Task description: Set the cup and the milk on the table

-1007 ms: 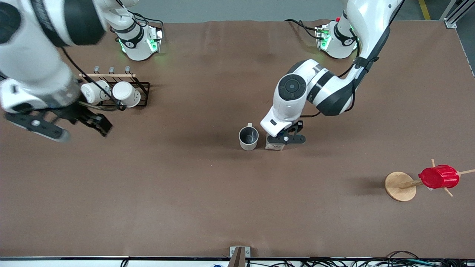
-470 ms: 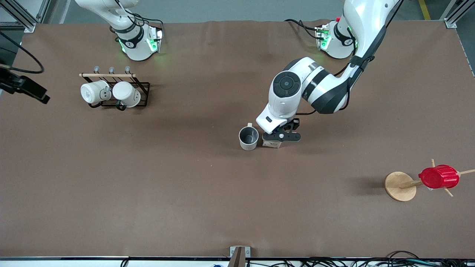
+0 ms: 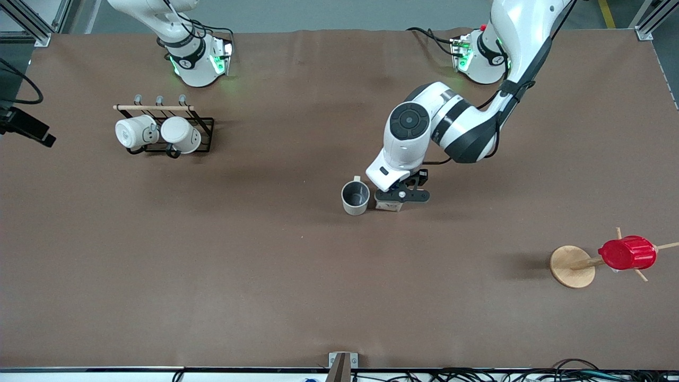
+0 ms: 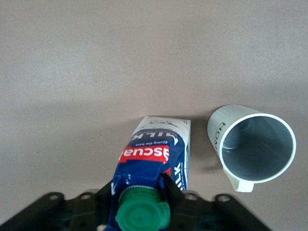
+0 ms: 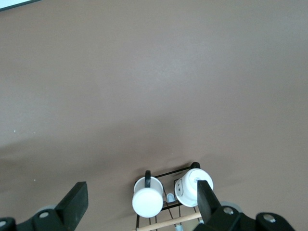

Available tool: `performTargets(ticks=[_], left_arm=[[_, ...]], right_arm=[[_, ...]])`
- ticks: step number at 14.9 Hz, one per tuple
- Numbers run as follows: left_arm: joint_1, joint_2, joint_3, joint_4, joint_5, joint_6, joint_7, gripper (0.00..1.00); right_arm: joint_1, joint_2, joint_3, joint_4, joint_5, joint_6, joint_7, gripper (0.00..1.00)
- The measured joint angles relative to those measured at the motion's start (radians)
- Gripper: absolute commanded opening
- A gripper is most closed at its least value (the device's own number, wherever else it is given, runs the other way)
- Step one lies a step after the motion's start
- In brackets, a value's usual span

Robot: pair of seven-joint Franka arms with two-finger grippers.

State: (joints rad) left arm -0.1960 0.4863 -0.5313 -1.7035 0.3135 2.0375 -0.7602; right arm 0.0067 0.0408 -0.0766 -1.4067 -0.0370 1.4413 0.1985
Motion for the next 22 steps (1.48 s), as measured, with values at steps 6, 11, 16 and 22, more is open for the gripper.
performTargets(ticks=[6,11,16,22], left_arm=[[0.002,0.002,0.0,0.063,0.0,0.001,-0.002,1.0],[0.015,-0.093,0.046,0.133,-0.045,-0.063,0.006,1.0],[0.021,-0.293,0.285,0.125,-0.253,-0.191,0.315,1.0],[0.057,-0.456,0.538,0.091,-0.373,-0.334,0.711,1.0]], right_arm=[[-0.066,0.0,0.05,-0.001,0.002,0.0,-0.023,1.0],[-0.061,0.001,0.06,-0.005,0.002,0.019,-0.052,1.0],[-0.051,0.002,0.034,-0.007,0.002,0.02,-0.087,1.0],[-0.047,0.002,0.032,-0.007,0.002,0.02,-0.088,1.0]])
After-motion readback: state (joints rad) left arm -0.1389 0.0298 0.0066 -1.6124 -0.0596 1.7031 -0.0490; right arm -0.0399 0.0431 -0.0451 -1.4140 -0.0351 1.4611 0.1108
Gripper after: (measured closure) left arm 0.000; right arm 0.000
